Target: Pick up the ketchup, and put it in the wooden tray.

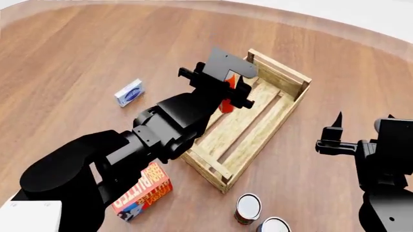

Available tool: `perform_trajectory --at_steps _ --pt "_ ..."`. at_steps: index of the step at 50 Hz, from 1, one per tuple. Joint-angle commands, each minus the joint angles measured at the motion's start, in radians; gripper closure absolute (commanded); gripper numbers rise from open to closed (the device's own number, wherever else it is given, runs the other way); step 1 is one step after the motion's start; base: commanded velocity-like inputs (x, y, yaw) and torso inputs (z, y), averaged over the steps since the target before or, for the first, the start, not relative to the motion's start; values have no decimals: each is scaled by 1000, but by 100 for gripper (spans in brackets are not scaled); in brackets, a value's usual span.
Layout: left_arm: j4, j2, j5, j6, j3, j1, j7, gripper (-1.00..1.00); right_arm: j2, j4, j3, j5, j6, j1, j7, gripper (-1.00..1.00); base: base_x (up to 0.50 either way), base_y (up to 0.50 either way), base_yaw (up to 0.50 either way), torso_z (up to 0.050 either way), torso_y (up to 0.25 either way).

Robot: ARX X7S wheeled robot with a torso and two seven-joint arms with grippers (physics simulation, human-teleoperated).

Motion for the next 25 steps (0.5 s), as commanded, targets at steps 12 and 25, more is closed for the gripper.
perform_trajectory --at_steps 12,25 --pt "7 1 -5 -3 -9 -15 1 100 1 1 -1 1 -7 -1 6 -100 -1 0 0 3 -113" --pt "8 1 -26 8 -8 -11 -3 100 1 2 -2 0 -11 -2 10 -100 0 0 0 1 -34"
